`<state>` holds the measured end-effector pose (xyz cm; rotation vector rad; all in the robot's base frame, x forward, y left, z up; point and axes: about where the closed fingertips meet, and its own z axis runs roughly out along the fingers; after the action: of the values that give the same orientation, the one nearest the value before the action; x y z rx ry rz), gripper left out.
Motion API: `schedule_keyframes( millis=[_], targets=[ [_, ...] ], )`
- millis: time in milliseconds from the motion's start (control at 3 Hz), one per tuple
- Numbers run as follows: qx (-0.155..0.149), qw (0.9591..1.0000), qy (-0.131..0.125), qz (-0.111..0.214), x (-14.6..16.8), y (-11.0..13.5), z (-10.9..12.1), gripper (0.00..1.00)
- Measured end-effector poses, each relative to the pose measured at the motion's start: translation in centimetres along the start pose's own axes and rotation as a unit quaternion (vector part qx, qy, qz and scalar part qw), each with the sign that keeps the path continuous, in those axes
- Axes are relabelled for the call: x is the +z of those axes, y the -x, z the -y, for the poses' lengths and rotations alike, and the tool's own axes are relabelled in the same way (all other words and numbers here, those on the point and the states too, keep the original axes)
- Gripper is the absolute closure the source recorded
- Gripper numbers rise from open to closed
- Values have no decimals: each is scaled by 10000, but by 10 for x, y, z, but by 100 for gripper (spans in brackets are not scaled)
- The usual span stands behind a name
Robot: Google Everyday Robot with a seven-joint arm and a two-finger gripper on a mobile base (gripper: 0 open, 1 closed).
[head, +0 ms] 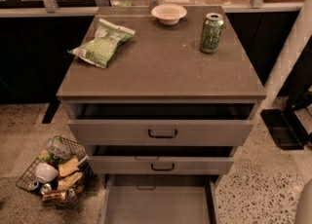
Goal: Close bottom drawer
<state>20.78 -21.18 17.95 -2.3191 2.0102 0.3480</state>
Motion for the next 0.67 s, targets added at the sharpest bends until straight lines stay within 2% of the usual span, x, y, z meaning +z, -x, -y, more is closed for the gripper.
schedule_keyframes(
  millis=[333, 667],
  targets=[
    [-84, 9999, 45, 59, 36, 12, 2, 100],
    [-172, 9997, -156, 40, 53, 19, 12, 100]
  ],
)
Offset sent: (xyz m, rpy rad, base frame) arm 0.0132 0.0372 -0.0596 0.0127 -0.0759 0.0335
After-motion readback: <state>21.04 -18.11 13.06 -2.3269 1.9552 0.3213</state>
